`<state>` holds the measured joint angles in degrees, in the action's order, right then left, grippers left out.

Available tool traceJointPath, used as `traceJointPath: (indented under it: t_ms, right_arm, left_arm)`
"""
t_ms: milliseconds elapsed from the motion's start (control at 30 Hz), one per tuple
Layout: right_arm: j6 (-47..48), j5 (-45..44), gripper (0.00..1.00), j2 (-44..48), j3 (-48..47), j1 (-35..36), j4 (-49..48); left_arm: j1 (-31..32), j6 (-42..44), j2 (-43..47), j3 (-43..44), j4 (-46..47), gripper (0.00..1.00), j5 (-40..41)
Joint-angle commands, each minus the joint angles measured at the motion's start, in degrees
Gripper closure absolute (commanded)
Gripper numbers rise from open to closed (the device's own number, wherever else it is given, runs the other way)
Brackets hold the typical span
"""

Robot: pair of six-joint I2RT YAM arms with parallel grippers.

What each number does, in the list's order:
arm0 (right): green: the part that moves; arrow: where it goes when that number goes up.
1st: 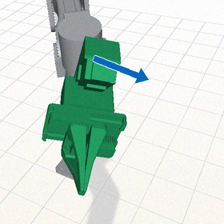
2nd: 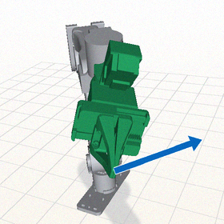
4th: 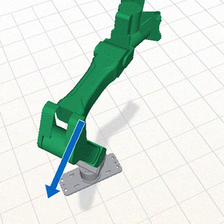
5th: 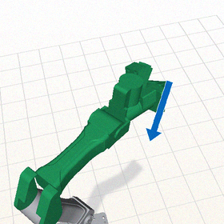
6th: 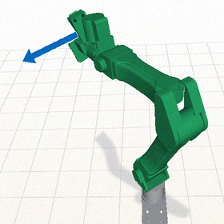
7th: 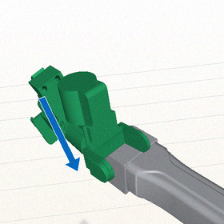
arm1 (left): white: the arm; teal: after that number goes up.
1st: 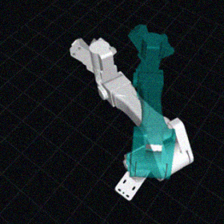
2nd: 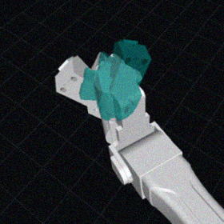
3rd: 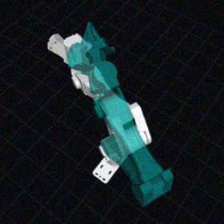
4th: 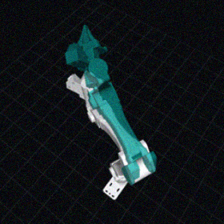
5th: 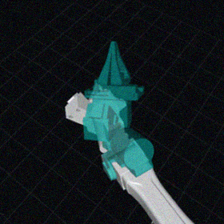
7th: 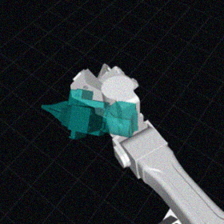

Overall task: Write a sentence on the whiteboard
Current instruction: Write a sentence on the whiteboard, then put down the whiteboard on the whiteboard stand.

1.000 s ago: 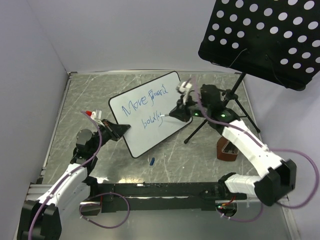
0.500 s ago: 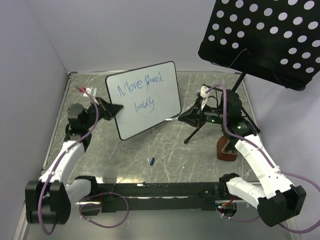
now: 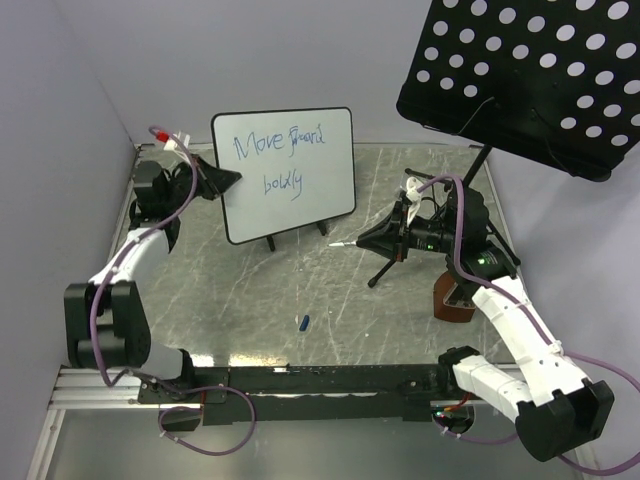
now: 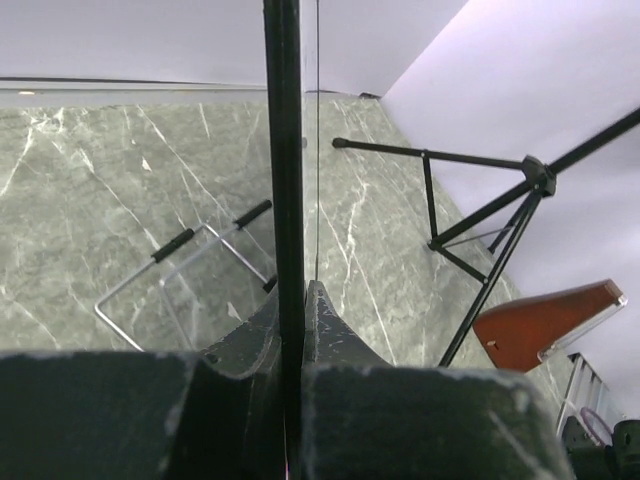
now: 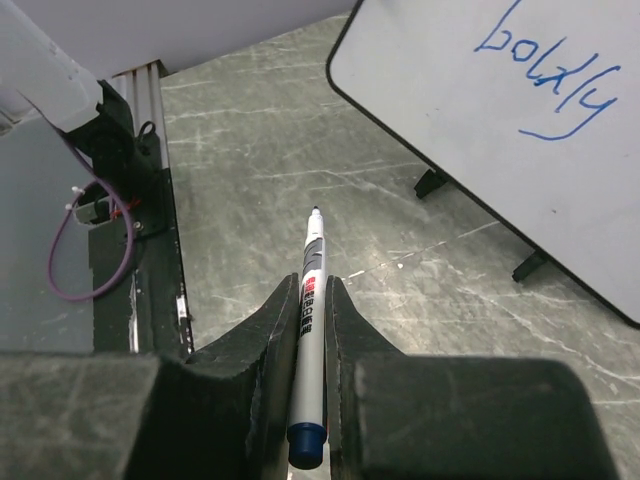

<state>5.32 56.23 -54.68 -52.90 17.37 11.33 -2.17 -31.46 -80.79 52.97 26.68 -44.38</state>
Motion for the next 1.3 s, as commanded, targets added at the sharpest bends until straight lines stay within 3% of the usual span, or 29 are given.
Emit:
traceJointPath:
  t_ms: [0,300,533,833,1267]
  right_arm:
    - [-0.3,1.9,1.00,-0.6,0.5,-0.3,-3.2]
    - [-0.2,2.3,1.00,-2.0,0.8,-0.3,-3.1]
    - [-0.2,3.1,1.00,-3.1,0.8,-0.3,-3.1]
    - [-0.2,3.1,1.00,-3.2,0.9,-0.2,-3.2]
    - [-0.5,2.9,1.00,-2.6,1.1,-0.2,-3.5]
  left_arm:
    - [-1.4,0.7,-3.4,5.8,11.9,0.99,-1.3]
    - [-3.6,1.5,-12.9,15.2,11.2,0.99,-5.0]
    - [-7.7,-2.6,-15.2,4.6,25.9,0.99,-14.1]
    - [-10.7,-1.8,-15.5,-4.8,34.1,0.99,-19.2]
    - [-15.1,1.7,-25.4,1.0,24.4,0.99,-25.7]
